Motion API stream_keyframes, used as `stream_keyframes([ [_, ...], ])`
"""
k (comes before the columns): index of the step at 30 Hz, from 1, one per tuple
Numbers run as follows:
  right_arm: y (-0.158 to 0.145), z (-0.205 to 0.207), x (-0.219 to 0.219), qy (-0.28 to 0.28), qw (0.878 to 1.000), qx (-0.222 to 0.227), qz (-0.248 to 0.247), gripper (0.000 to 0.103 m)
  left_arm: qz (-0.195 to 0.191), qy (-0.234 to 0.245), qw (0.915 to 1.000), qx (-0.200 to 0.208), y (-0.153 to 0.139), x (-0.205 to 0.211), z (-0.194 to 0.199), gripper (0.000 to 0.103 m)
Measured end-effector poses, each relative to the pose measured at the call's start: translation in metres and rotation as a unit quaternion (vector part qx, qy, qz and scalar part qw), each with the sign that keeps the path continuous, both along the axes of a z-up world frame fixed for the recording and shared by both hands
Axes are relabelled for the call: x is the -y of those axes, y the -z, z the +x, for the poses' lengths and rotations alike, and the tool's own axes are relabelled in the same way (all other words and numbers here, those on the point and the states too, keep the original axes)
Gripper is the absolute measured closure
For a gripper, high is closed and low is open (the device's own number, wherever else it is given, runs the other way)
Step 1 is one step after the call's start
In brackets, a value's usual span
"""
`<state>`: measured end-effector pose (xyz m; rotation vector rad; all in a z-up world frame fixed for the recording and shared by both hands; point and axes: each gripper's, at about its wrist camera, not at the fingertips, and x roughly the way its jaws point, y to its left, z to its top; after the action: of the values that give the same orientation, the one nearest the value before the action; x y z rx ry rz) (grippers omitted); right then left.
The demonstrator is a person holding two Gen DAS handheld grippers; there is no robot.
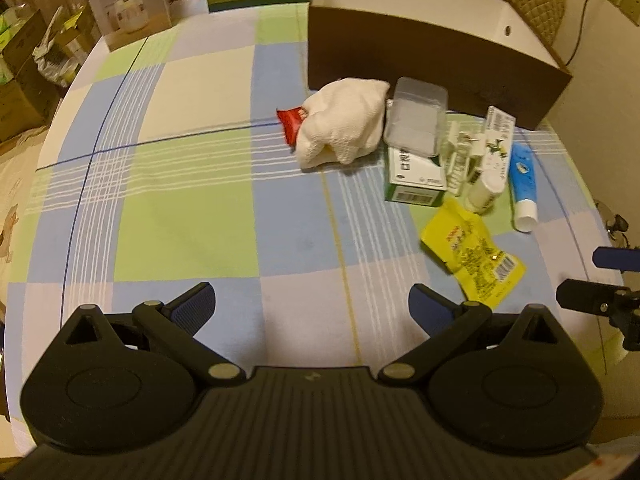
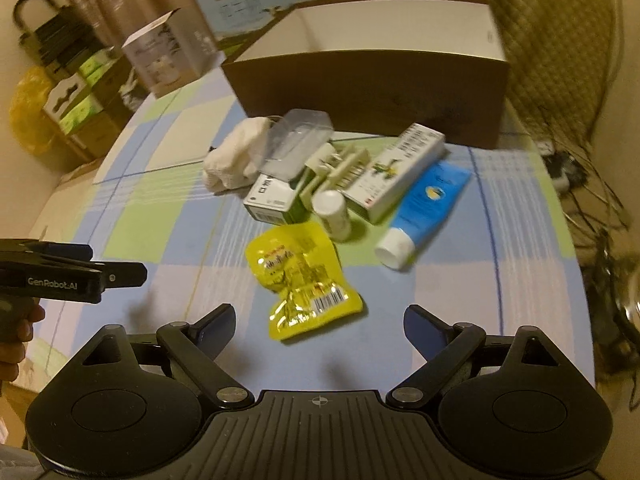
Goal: Organize objects
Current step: 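Move both tools toward the cluttered items on the table, then grasp the yellow snack pouch with the right gripper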
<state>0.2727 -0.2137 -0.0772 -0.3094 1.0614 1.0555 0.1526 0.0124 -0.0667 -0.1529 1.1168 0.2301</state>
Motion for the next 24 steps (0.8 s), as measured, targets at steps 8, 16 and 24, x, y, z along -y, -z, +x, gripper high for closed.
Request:
stream_keyframes([
  [8, 0.018, -0.005, -0.030, -0.028, 0.999, 0.009, 0.012, 0.015, 0.000, 0.022, 0.9996, -0.017, 0.015, -0.018, 0.022, 0.001],
  [16, 0.044, -0.010, -0.056, -0.026, 0.999, 0.020, -0.013, 0.017, -0.002, 0.026, 0.9992, -0.029, 0.029, -0.042, 0.041, 0.001],
  [24, 0.065, -0.016, -0.073, -0.029, 0.997, 0.056, -0.043, 0.020, -0.003, 0.030, 0.9989, -0.035, 0.044, -0.066, 0.048, 0.002],
])
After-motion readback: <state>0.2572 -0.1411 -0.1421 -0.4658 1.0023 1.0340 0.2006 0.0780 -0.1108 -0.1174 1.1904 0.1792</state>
